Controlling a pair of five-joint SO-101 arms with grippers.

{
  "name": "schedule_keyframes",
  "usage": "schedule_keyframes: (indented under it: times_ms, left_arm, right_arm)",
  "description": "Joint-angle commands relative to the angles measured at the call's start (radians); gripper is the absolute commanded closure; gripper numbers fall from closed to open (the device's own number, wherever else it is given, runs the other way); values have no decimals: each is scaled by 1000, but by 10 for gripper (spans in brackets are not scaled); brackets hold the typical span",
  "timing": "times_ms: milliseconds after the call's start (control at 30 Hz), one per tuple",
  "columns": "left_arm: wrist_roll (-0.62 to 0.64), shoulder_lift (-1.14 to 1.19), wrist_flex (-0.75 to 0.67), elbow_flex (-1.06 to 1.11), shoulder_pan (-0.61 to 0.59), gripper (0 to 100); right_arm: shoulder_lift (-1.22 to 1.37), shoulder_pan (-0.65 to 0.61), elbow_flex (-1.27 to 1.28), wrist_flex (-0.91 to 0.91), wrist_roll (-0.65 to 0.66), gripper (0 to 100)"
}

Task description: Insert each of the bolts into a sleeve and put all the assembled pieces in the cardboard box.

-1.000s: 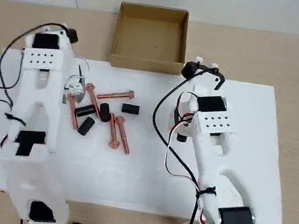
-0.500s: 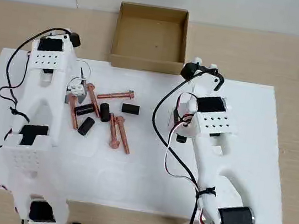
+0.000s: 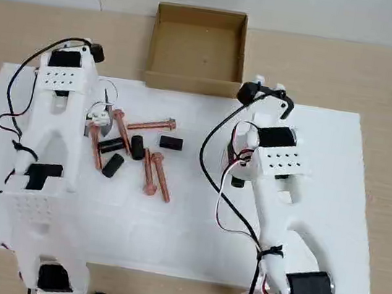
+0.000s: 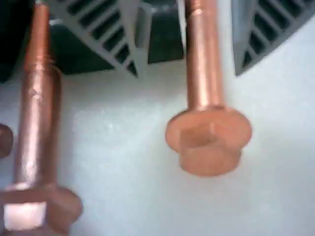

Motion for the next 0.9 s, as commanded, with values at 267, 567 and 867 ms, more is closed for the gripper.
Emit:
schedule_keyframes:
  times_ms: [267, 567, 867]
  left_arm:
    - [-2, 81, -48, -58, -5, 885]
    - [-6, 84, -129, -81, -43, 991]
    - [-9, 74, -17, -108, -57, 994]
  right_arm:
    - [-58, 7, -6, -2, 11, 994]
    - [-58, 5, -6, -2, 11, 994]
    - [-58, 5, -6, -2, 11, 994]
